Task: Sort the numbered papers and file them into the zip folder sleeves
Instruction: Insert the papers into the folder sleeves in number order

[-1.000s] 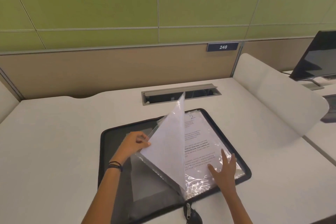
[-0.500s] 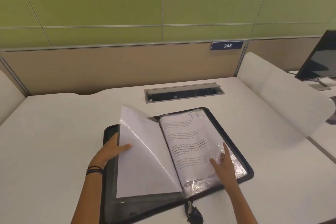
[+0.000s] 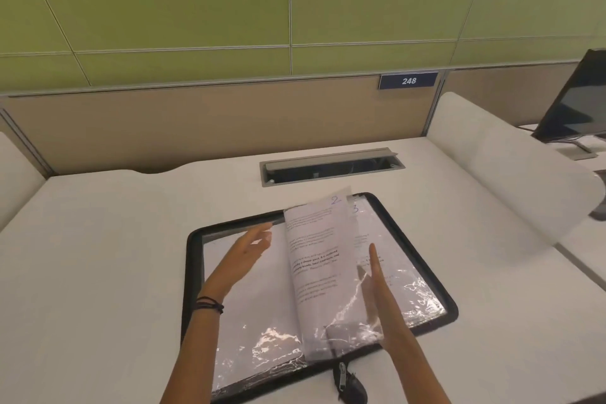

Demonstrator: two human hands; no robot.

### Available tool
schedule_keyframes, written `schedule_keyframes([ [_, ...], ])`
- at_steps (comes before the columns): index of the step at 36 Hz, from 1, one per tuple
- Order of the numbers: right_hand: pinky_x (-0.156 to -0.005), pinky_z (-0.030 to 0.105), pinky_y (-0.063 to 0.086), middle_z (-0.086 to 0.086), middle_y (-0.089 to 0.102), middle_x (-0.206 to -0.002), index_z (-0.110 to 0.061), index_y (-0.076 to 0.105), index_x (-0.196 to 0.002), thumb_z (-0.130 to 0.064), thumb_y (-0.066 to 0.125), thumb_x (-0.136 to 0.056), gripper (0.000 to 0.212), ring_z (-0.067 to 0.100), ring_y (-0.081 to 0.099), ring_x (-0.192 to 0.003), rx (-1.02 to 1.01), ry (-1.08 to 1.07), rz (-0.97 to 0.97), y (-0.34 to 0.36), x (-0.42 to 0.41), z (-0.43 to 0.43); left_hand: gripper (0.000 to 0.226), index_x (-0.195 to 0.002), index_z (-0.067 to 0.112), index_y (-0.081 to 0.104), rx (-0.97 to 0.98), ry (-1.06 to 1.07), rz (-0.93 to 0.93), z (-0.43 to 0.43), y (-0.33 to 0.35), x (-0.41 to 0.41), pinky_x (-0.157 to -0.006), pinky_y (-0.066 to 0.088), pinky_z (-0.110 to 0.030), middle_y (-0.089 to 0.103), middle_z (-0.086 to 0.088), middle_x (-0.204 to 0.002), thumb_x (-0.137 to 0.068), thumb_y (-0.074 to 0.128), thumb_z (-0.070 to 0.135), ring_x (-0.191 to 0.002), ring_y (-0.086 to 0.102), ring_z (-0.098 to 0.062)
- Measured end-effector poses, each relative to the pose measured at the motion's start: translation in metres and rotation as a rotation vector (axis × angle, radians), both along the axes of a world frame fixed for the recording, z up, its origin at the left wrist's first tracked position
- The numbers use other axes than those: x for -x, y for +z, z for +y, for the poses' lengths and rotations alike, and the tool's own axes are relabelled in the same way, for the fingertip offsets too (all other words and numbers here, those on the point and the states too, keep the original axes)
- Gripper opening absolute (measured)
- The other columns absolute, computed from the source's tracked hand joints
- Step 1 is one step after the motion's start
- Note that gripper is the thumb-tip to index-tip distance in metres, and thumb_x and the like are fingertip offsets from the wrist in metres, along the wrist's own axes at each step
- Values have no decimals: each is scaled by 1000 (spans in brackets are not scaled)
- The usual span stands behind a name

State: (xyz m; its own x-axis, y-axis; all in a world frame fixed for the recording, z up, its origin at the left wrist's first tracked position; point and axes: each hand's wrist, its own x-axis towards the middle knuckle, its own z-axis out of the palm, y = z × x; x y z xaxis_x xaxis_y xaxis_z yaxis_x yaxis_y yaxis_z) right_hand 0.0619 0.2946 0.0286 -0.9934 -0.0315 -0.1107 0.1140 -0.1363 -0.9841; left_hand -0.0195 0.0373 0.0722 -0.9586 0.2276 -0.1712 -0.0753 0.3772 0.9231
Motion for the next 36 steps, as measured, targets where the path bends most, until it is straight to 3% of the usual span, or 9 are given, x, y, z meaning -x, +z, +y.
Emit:
schedule_keyframes([
  [2, -89, 23, 46, -1, 41, -142, -29, 20, -144, -33, 42, -98, 51, 8, 50, -123, 13, 117, 5, 4, -2, -5, 30, -129, 39, 41, -32, 1, -30, 4, 0, -3, -99, 39, -25, 44, 5, -138, -98, 41, 37, -116, 51, -9],
  [4, -98, 31, 42, 2, 53, -131, -27, 37, -134, -52, 56, -84, 59, 18, 49, -125, 35, 184, -70, 9, -4, -4, 42, -139, 32, 35, -39, 19, -46, 8, 1, -5, -99, 39, -27, 41, 2, -144, -98, 34, 41, -119, 50, -12],
  [7, -104, 35, 42, 9, 56, -132, -21, 31, -141, -65, 60, -75, 84, 27, 51, -124, 73, 270, -61, -3, -5, 5, 53, -146, 25, 27, -55, 35, -57, 8, 1, -4, -106, 35, -33, 35, -2, -150, -98, 27, 45, -131, 42, -19],
  [13, -101, 32, 45, 2, 63, -124, -19, 49, -133, -44, 58, -88, 52, 21, 58, -117, -47, 101, -20, -14, -15, 16, 122, -146, 32, 23, -131, 93, -66, -3, 2, -3, -108, 35, -38, 37, 6, -141, -44, 37, 99, -129, 43, -18],
  [15, -99, 24, 45, -7, 65, -118, -22, 60, -120, -21, 57, -93, 28, 13, 59, -113, -224, -125, 21, -23, -13, 21, 105, -147, 29, 23, -141, 105, -85, -4, 2, -3, -109, 36, -40, 38, 4, -143, -62, 35, 91, -128, 44, -19],
  [17, -96, 20, 41, -5, 61, -122, -21, 60, -119, -8, 56, -92, 30, 17, 55, -118, -434, -354, 51, -33, -11, 28, 67, -147, 26, 22, -155, 137, -95, -3, 1, -2, -109, 36, -43, 36, -5, -148, -90, 28, 60, -130, 43, -24],
  [22, -106, 48, 35, 14, 37, -146, -12, 48, -134, -10, 62, -88, 48, 35, 37, -133, -786, -524, 15, -60, -8, 61, 53, -148, 23, 23, -148, 190, -108, -9, -2, -5, -108, 38, -43, 39, -8, -146, -99, 25, 42, -128, 46, -26],
  [29, -113, 48, 17, 14, 3, -157, -18, 18, -149, -21, 70, -82, 84, 30, 4, -145, -732, -446, -132, -65, -11, 68, 37, -130, 30, 42, -157, 179, -168, -13, -7, -5, -78, 45, -22, 55, 4, -119, -98, 29, 44, -99, 55, -9],
  [36, -113, 42, 18, 8, 10, -157, -20, 10, -149, -18, 70, -83, 90, 26, 10, -145, -683, -372, -91, -63, -9, 56, 62, -141, 26, 41, -106, 308, -145, -24, -12, -5, -109, 34, -43, 50, 0, -136, -91, 26, 61, -122, 49, -20],
])
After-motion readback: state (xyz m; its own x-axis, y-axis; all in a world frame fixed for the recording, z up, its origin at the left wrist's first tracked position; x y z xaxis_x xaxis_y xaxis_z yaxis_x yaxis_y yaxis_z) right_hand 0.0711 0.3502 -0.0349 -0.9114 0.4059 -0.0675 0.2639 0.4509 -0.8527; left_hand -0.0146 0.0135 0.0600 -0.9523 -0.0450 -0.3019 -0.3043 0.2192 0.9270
